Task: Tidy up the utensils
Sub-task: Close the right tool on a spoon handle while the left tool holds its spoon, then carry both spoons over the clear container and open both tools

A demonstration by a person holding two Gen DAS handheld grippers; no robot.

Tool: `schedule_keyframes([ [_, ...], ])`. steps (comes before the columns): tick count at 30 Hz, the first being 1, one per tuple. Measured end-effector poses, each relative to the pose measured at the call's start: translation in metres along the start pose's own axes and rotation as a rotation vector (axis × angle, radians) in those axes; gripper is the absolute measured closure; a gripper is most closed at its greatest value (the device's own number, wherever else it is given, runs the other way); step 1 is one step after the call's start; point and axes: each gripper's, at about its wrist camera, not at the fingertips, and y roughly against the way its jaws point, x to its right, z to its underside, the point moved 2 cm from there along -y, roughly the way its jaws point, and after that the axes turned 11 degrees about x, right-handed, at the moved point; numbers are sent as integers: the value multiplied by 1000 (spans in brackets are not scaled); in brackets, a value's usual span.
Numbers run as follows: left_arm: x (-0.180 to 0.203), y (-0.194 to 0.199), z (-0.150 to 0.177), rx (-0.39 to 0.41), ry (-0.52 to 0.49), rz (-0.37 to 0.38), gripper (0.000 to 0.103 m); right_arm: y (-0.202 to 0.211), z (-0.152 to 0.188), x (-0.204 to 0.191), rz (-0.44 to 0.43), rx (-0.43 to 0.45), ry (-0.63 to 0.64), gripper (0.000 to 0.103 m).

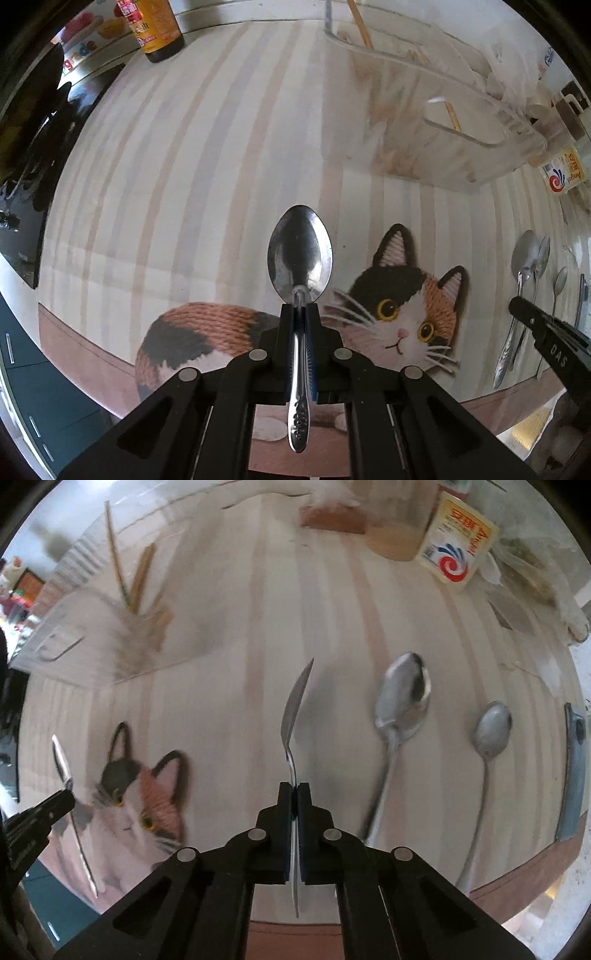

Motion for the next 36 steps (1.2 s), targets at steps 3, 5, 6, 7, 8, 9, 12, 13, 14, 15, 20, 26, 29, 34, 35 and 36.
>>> schedule_keyframes([
  [3, -5, 7, 0, 8, -2, -8, 99, 2, 6, -8, -19, 2, 8, 101],
  [5, -2, 11, 2, 12, -5, -8, 99, 3, 11, -13, -27, 3, 9, 101],
  [6, -1, 12, 3, 14, -6, -8, 99, 4, 12, -13, -30, 3, 8, 100],
  [7, 2, 15, 6, 18, -8, -9, 99, 5, 16, -14, -32, 5, 6, 100],
  [8, 7, 15, 4, 21, -10, -9, 99, 7, 15, -13, -33, 8, 5, 101],
  [9, 7, 19, 4, 25, -13, -9, 99, 10, 15, -11, -34, 12, 4, 100],
  [12, 15, 22, 9, 34, -20, -7, 99, 20, 10, -11, -39, 29, -3, 100],
  [13, 21, 24, 7, 36, -22, -8, 99, 24, 10, -5, -43, 34, -5, 100],
  [14, 22, 27, 7, 38, -25, -6, 99, 27, 9, -6, -46, 38, -6, 100],
  [15, 21, 29, 7, 39, -26, -3, 99, 31, 9, -6, -50, 47, -7, 100],
  [20, 17, 58, 1, 75, -25, -3, 99, 53, 3, -7, -75, 79, -9, 100],
  [26, 10, 102, -10, 61, -6, 33, 99, 82, -17, -13, -128, 120, -15, 101],
  [29, 6, 115, -23, 103, 0, 55, 99, 99, -25, -19, -162, 147, -10, 100],
  [34, 13, 139, -60, 163, 25, 120, 99, 129, -56, -24, -237, 196, -11, 100],
  [35, 16, 141, -71, 170, 36, 146, 99, 133, -67, -25, -256, 205, -13, 100],
  [36, 19, 143, -82, 173, 45, 168, 99, 136, -80, -28, -273, 215, -17, 100],
])
